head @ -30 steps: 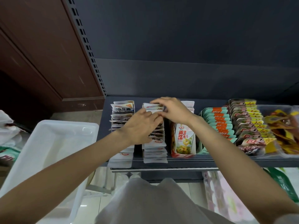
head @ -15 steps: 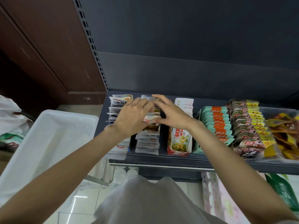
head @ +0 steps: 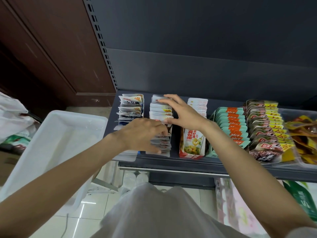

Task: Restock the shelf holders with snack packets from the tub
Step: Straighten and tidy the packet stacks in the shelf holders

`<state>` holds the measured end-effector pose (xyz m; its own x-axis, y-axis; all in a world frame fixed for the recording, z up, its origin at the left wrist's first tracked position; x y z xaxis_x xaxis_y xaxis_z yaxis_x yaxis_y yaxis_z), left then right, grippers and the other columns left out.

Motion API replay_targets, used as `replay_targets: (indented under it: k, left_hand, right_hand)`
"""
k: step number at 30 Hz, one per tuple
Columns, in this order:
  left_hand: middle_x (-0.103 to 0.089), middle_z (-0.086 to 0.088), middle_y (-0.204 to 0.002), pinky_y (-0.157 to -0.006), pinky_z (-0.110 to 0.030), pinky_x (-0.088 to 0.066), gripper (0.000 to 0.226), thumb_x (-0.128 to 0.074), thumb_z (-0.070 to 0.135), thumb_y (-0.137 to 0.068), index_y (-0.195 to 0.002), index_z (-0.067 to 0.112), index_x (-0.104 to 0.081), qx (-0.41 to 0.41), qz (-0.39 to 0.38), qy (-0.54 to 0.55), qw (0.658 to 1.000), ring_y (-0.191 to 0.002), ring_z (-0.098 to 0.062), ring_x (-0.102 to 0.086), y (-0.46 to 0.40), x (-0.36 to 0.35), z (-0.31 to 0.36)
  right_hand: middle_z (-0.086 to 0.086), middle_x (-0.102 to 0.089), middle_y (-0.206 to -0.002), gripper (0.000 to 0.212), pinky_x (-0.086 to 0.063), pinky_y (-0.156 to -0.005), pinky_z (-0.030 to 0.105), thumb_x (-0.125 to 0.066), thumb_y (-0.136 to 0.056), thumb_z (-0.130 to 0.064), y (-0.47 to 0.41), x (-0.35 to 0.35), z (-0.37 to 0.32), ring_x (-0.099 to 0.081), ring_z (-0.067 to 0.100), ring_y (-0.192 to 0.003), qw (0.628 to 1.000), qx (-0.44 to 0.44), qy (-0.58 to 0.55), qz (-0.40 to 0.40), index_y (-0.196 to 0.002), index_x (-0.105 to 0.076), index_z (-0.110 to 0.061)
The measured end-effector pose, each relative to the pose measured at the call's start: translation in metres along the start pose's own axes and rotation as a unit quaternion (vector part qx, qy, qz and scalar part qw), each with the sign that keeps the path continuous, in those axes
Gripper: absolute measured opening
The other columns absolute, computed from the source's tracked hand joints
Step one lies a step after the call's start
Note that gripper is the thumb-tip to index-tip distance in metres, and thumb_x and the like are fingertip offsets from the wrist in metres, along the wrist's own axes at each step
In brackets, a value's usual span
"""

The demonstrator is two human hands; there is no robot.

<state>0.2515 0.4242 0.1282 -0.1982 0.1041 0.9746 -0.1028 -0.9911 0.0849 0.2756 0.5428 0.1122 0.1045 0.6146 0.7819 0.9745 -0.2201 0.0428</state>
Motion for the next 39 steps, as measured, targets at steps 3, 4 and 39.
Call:
replay_targets:
  k: [3, 4, 39]
  left_hand:
    - [-0.058, 0.011, -0.12, -0.078, -0.029, -0.047, 0.047, -0.063, 0.051, -0.083, -0.123, 0.029, -0.052, 0.03, -0.012, 0.013, 0.999, -0.102, -0.013, -0.057, 0.001, -0.001, -0.008]
    - [-0.058, 0.012, -0.121, -0.079, -0.03, -0.048, 0.047, -0.062, 0.051, -0.084, -0.125, 0.03, -0.052, 0.031, -0.016, 0.01, 0.999, -0.103, -0.013, -0.057, 0.0, -0.001, -0.008]
    - [-0.071, 0.011, -0.088, -0.065, -0.029, -0.052, 0.014, -0.071, 0.024, -0.08, -0.092, 0.027, -0.068, 0.126, 0.163, 0.067, 0.976, -0.08, -0.012, -0.067, -0.015, 0.024, -0.038]
  right_hand:
    - [-0.005, -0.018, -0.153, 0.067, -0.035, -0.109, 0.039, -0.068, -0.088, -0.03, 0.0, 0.0, -0.001, -0.026, 0.015, -0.139, 1.0, -0.003, 0.002, -0.003, -0.144, -0.034, -0.031]
    - [-0.005, -0.018, -0.153, 0.067, -0.035, -0.109, 0.038, -0.069, -0.088, -0.029, 0.0, 0.0, -0.002, -0.027, 0.015, -0.138, 1.0, -0.003, 0.001, -0.002, -0.144, -0.034, -0.031]
    - [-0.007, -0.04, -0.141, 0.078, -0.034, -0.104, 0.024, -0.075, -0.074, -0.05, 0.096, -0.047, -0.035, -0.038, 0.008, -0.126, 1.0, 0.001, 0.028, -0.006, -0.14, -0.037, -0.031]
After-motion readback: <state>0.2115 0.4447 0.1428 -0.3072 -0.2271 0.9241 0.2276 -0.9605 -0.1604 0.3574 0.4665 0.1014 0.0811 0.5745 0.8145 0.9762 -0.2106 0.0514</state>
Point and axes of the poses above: each hand's wrist, its own y-axis away from the middle knuckle, its own x-axis out of the back of the hand, z = x × y, the point moved 8 cm from there along -y, towards the middle knuckle
